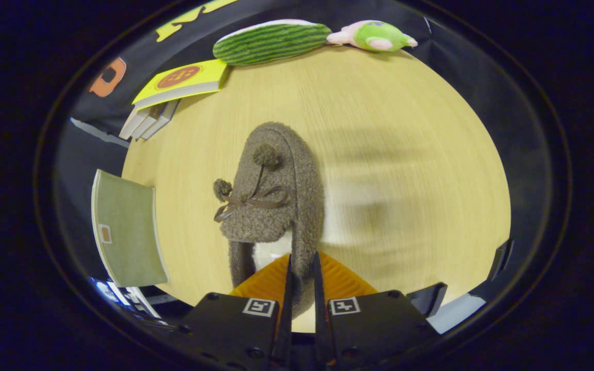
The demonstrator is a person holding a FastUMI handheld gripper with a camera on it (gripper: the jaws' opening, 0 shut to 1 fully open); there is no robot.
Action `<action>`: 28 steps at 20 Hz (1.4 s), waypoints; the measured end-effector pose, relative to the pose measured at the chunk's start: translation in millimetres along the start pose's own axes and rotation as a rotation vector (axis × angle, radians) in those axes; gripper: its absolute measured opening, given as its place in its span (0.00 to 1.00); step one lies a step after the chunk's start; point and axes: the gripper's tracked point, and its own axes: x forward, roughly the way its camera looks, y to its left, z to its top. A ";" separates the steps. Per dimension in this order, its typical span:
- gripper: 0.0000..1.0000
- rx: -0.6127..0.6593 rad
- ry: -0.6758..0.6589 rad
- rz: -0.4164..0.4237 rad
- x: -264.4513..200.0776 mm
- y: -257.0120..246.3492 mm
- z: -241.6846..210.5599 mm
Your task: Open the storage box then place both shoes into the box .Put the left shoe in first, then the right shoe, with the right side of both shoes facing outward in a uniform manner.
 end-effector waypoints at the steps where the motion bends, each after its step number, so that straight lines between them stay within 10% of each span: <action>1: 0.23 0.023 -0.010 0.008 -1.1 -0.8 0.7; 4: 0.07 0.078 -0.028 0.017 -2.5 -0.3 -2.1; 14: 0.06 0.208 -0.134 0.180 -47.9 64.5 -18.9; 28: 0.06 0.002 -0.272 0.300 -142.6 269.7 -29.0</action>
